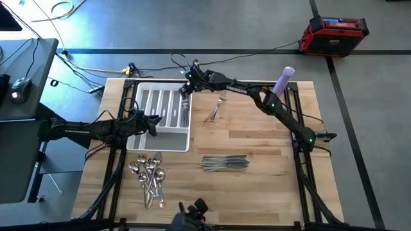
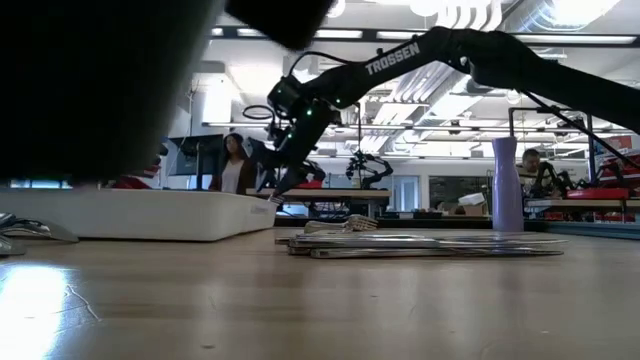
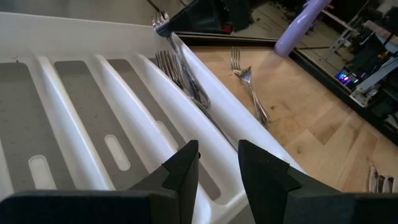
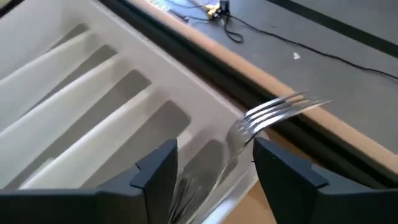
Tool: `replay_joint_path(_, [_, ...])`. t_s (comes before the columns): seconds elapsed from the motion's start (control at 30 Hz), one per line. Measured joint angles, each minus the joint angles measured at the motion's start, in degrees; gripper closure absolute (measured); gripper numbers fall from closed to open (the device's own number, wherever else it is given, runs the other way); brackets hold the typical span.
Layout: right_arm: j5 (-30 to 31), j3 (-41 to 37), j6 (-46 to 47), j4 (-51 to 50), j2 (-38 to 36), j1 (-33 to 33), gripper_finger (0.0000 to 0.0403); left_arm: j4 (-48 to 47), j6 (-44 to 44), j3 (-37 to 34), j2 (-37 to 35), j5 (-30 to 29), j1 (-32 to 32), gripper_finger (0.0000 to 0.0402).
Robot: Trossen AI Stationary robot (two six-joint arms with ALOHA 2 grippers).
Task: Sort silverware
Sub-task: Put the fork in the silverware tray
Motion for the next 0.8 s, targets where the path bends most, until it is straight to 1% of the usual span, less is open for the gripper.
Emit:
replay_joint_path(0.07, [1.08, 0.0, 0.61, 1.86, 0.8, -0.18, 0.0229, 0.0, -0.02, 0.0, -0.02, 0.0, -0.02, 0.0304])
replay_joint_path(0.2, [0.12, 0.0, 1.4, 5.41, 1.75, -0.15, 0.0258, 0.0, -0.02, 0.0, -0.02, 0.0, 0.0, 0.0304])
replay_joint_path(0.37, [-1.02, 0.03, 3.12, 5.76, 3.91, -0.06, 0.0302, -0.05, 0.08, 0.0, -0.01, 0.0, 0.0, 0.0304])
replay_joint_path(0.47, [-1.17, 0.04, 2.71, 5.85, 4.01, -0.13, 0.0335, -0.04, 0.42, 0.0, -0.02, 0.0, 0.0, 0.0304])
replay_joint_path(0.6, [0.03, 0.08, 2.24, 6.48, 4.12, 0.26, 0.039, -0.26, 0.42, -0.02, -0.02, 0.0, -0.02, 0.0304])
replay_joint_path(0.7, [2.39, 1.91, 0.91, 5.56, 4.23, 1.36, 0.0397, -0.4, 0.44, 0.0, -0.02, 0.0, 0.0, 0.0304])
replay_joint_path(0.8, [5.49, 2.01, -1.53, 6.42, 3.25, 2.7, 0.0401, -0.45, 0.47, 0.0, -0.02, 0.01, 0.0, 0.0304])
